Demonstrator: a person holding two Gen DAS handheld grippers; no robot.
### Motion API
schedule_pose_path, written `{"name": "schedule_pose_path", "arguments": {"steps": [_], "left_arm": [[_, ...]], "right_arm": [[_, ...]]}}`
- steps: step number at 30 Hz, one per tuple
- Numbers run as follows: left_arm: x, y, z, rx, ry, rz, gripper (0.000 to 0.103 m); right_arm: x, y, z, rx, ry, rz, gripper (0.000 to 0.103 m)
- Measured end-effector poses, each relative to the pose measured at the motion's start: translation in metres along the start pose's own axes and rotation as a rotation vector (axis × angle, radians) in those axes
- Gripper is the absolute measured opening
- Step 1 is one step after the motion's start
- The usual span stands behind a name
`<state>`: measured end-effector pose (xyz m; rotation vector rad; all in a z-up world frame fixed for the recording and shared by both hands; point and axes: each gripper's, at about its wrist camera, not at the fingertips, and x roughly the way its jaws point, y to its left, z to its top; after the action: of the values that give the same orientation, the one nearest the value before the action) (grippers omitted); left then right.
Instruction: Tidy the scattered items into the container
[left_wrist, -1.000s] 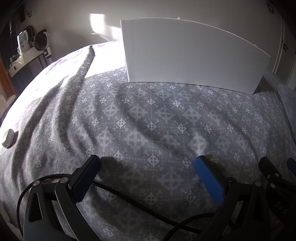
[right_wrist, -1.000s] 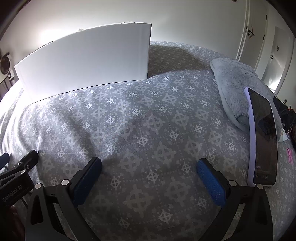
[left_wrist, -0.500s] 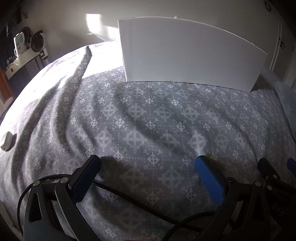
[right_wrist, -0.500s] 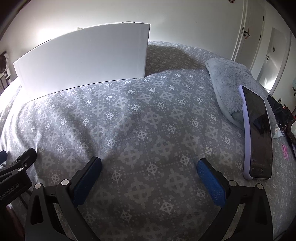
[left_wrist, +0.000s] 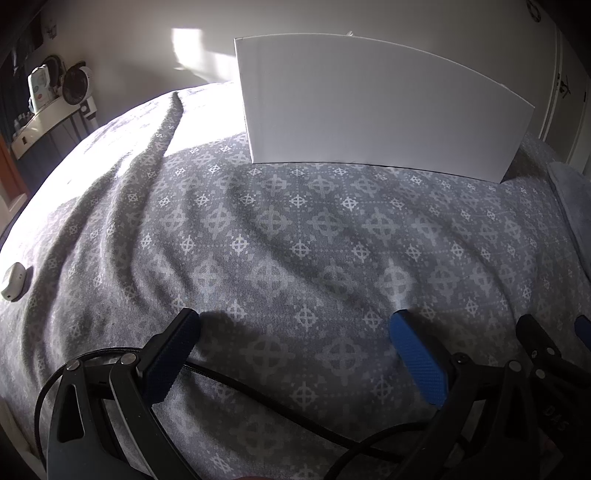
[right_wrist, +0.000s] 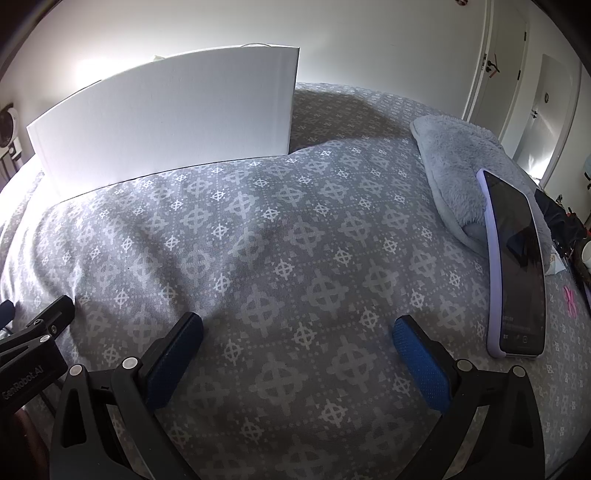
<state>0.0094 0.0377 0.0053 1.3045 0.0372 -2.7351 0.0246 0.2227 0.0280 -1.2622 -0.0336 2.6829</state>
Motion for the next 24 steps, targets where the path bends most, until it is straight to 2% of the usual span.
{"name": "schedule_pose_path", "arguments": {"steps": [24], "left_arm": [[0.0001, 0.0005, -0.0005, -0.001, -0.002, -0.001, 0.103]], "right_arm": [[0.0005, 0.0025, 0.0012, -0.003, -0.001, -0.003, 0.103]]}}
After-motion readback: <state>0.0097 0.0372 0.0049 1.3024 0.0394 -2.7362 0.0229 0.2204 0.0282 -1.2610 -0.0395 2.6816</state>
